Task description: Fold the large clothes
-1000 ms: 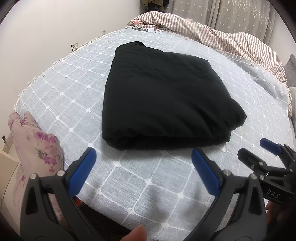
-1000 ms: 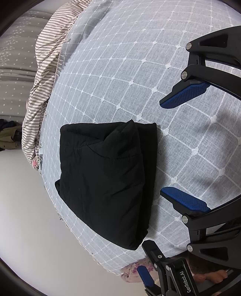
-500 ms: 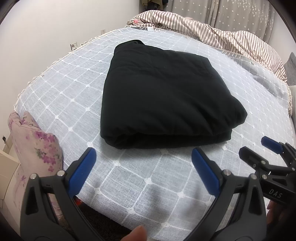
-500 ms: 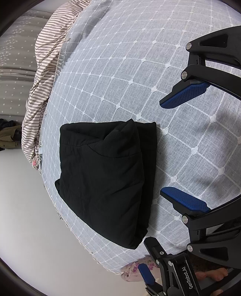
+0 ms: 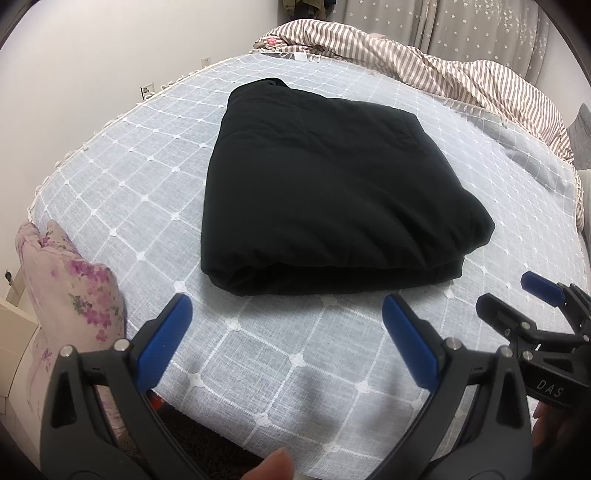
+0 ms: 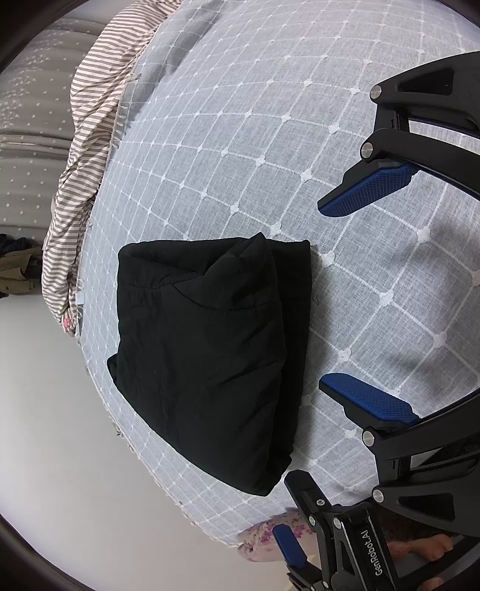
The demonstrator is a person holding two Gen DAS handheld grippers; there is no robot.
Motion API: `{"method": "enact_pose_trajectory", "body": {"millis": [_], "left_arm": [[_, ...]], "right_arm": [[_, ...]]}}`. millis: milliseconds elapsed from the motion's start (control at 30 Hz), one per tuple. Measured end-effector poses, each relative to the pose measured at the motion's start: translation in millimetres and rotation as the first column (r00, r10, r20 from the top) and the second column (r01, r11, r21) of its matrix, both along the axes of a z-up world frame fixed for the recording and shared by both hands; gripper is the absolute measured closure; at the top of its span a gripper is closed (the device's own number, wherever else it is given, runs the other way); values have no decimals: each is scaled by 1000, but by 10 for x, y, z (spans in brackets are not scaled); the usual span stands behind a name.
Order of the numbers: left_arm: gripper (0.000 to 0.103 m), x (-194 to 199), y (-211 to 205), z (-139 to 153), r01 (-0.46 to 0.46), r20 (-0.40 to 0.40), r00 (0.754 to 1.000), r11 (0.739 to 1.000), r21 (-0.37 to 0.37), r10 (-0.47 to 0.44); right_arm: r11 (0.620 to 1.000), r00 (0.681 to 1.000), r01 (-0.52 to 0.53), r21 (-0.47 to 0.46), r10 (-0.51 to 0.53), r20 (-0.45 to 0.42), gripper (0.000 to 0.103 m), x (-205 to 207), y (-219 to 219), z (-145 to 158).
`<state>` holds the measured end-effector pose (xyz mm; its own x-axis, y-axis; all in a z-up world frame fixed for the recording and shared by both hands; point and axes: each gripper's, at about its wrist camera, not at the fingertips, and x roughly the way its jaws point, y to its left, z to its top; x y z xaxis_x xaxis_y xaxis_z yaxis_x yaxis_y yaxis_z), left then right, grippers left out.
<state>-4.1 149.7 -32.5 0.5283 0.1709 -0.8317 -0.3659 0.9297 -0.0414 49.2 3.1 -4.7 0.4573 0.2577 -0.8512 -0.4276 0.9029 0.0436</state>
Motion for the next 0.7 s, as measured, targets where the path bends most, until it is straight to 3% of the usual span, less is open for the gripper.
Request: {"method": "enact_pose_trajectory", "body": {"millis": [700], "left_arm": [[1,16,9,-35,4,-6,1000,1000,1,-4]], "right_arm": [[1000,1000,0,0,0,0,15,-7,2,11]]}}
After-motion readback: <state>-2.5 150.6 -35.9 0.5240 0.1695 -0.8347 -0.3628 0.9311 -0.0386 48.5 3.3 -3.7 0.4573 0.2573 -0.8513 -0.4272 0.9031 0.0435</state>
